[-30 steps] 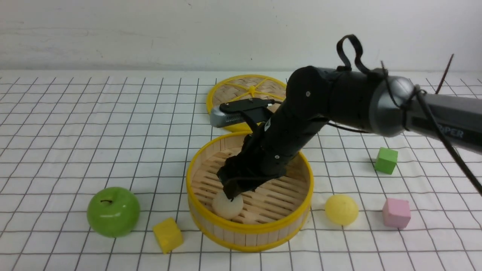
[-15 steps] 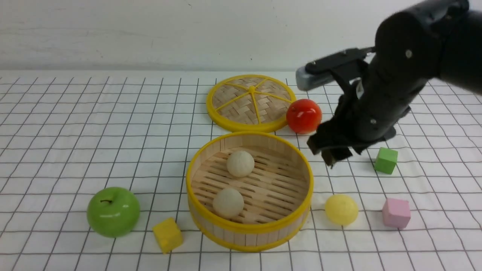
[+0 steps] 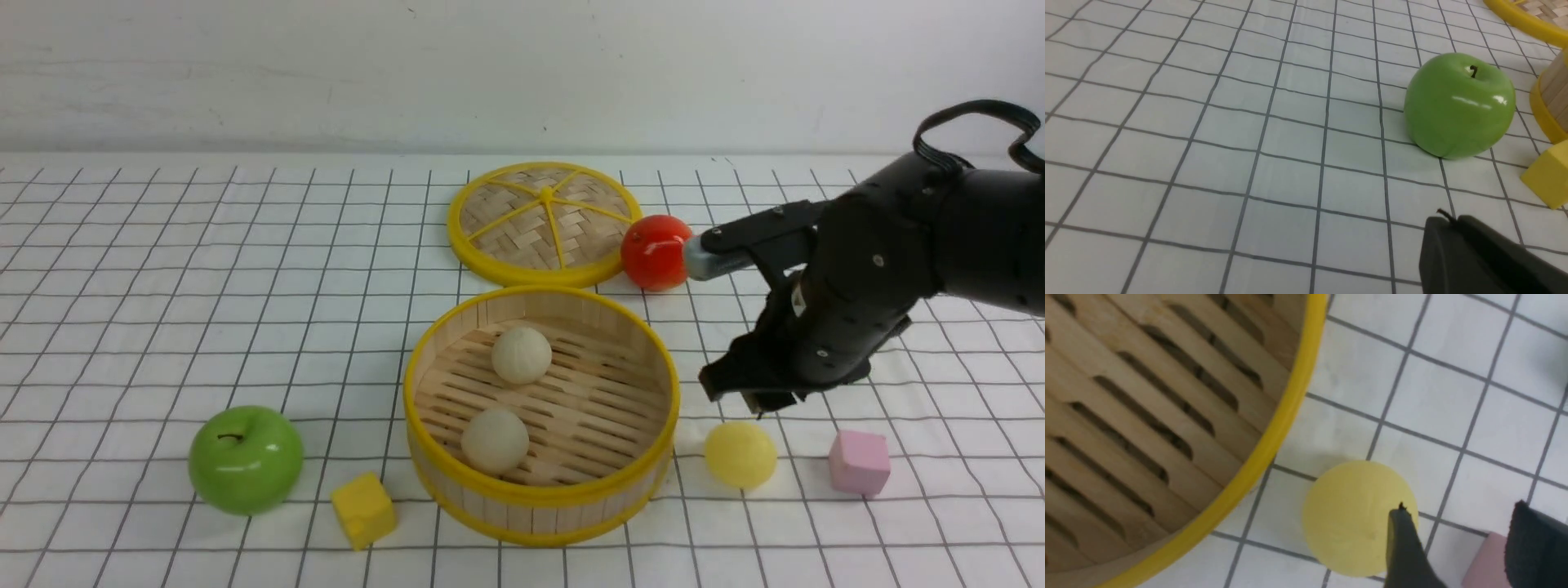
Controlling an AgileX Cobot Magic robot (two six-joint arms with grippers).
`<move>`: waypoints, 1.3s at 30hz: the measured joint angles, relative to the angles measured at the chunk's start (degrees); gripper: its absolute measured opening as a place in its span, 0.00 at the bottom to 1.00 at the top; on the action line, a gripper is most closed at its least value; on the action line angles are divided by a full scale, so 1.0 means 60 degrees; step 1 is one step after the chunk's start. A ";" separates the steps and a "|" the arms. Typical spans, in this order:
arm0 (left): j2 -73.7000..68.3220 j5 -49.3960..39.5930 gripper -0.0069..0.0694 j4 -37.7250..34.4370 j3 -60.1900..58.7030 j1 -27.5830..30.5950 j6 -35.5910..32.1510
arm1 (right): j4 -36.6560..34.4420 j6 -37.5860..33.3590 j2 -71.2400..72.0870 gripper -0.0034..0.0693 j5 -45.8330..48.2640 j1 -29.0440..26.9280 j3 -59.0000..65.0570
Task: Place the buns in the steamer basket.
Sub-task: Use the right arm to grab a steamed stuffed bun, then use the right arm to put the steamed stuffed bun into the steamer
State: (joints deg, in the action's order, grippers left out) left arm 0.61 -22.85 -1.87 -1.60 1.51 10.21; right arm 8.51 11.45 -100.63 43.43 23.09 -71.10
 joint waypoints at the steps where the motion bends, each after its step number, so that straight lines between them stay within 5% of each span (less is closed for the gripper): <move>1: 0.0000 0.0000 0.11 0.0000 0.0000 0.0000 0.0000 | -0.0412 0.0000 -0.0053 0.47 0.0009 -0.0138 0.0014; 8: 0.0000 0.0000 0.11 0.0000 0.0000 0.0000 0.0000 | -0.1814 -0.0628 -0.0282 0.40 0.0120 -0.0301 0.0023; 21: 0.0000 0.0000 0.11 0.0000 0.0000 0.0000 0.0000 | -0.1799 -0.0908 -0.0909 0.36 -0.0105 -0.0312 0.0023; 26: 0.0000 0.0000 0.12 0.0000 0.0000 0.0000 0.0000 | -0.1418 -0.1086 -0.1029 0.23 -0.0135 -0.0312 0.0023; 29: 0.0000 0.0000 0.12 0.0000 0.0000 0.0000 0.0000 | -0.1418 -0.1130 -0.1029 0.06 -0.0135 -0.0312 0.0023; 39: 0.0000 0.0000 0.14 0.0000 0.0000 0.0000 0.0000 | -0.1766 -0.1216 0.0118 0.03 0.0047 -0.0312 -0.0412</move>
State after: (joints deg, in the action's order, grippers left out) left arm 0.61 -22.85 -1.87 -1.60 1.51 10.21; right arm -2.09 4.15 -99.92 43.72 21.22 -73.57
